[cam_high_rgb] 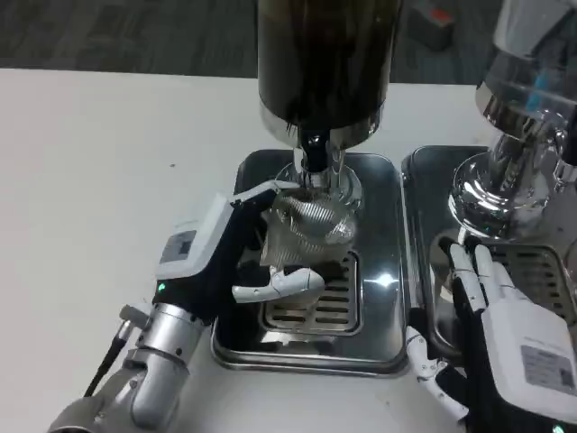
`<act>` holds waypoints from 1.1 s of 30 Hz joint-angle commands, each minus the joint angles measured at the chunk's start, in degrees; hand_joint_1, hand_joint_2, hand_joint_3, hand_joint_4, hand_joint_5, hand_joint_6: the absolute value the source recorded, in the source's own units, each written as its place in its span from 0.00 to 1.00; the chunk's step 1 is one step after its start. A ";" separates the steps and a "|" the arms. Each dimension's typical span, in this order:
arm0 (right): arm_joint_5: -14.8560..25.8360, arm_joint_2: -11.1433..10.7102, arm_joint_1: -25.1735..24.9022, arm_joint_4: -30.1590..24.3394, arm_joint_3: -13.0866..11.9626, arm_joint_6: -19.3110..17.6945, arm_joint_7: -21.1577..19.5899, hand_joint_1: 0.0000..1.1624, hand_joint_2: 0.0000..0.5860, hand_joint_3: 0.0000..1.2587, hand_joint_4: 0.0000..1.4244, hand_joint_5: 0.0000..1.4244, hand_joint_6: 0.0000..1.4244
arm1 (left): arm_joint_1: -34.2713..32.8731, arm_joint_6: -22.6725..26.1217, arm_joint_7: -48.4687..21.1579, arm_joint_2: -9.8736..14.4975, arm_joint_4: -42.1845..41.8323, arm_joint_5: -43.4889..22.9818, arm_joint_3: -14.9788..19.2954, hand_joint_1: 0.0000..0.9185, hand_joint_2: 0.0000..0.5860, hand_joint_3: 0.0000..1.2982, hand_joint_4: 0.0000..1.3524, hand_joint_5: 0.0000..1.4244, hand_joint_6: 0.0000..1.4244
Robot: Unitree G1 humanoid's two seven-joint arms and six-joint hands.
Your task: Grasp the cup under the faucet to collect the drink, then remove the cup.
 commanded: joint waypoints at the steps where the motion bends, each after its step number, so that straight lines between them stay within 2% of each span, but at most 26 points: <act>1: -0.57 0.53 0.78 -0.88 -0.14 0.83 -1.03 0.23 0.84 0.05 0.00 0.05 0.12 | -2.61 1.08 5.14 -0.79 0.49 2.52 -2.01 0.39 0.19 0.35 0.38 0.55 0.61; 8: -1.01 1.03 1.30 -1.27 -0.02 1.18 -1.06 0.23 0.83 0.05 0.00 0.05 0.13 | -2.84 2.27 9.22 -0.50 2.67 4.19 -4.31 0.35 0.17 0.32 0.36 0.52 0.58; 10: -1.02 1.04 1.49 -1.47 -0.05 1.26 -1.02 0.23 0.83 0.05 0.00 0.05 0.13 | -2.38 1.81 9.46 -0.24 2.98 3.75 -4.48 0.28 0.14 0.30 0.33 0.49 0.54; 13: -0.95 0.84 1.40 -1.48 -0.16 1.18 -0.83 0.23 0.83 0.05 0.00 0.05 0.13 | -1.55 1.26 11.46 0.74 2.66 4.57 -5.26 0.11 0.07 0.26 0.28 0.44 0.45; 17: -1.07 0.57 1.21 -1.60 -0.18 1.07 -0.62 0.23 0.83 0.05 0.00 0.05 0.13 | -0.88 0.79 11.57 1.24 3.22 3.85 -5.33 0.01 0.05 0.20 0.22 0.38 0.36; 21: -0.71 0.09 0.71 -1.49 -0.45 0.87 -0.15 0.22 0.83 0.05 0.00 0.05 0.13 | -0.72 0.62 10.53 1.72 3.15 3.36 -5.32 0.00 0.03 0.16 0.18 0.34 0.30; 27: -0.01 -0.37 0.01 -1.00 -0.58 0.69 0.10 0.22 0.84 0.05 0.00 0.05 0.13 | 0.08 -0.29 9.55 1.93 2.74 2.34 -4.81 0.00 0.01 0.15 0.16 0.34 0.29; 33: 0.49 -0.96 -0.46 -0.60 -0.69 0.42 0.39 0.21 0.84 0.05 0.00 0.05 0.13 | 2.37 -4.22 8.72 4.19 0.14 -0.83 -2.28 0.00 0.00 0.15 0.16 0.33 0.27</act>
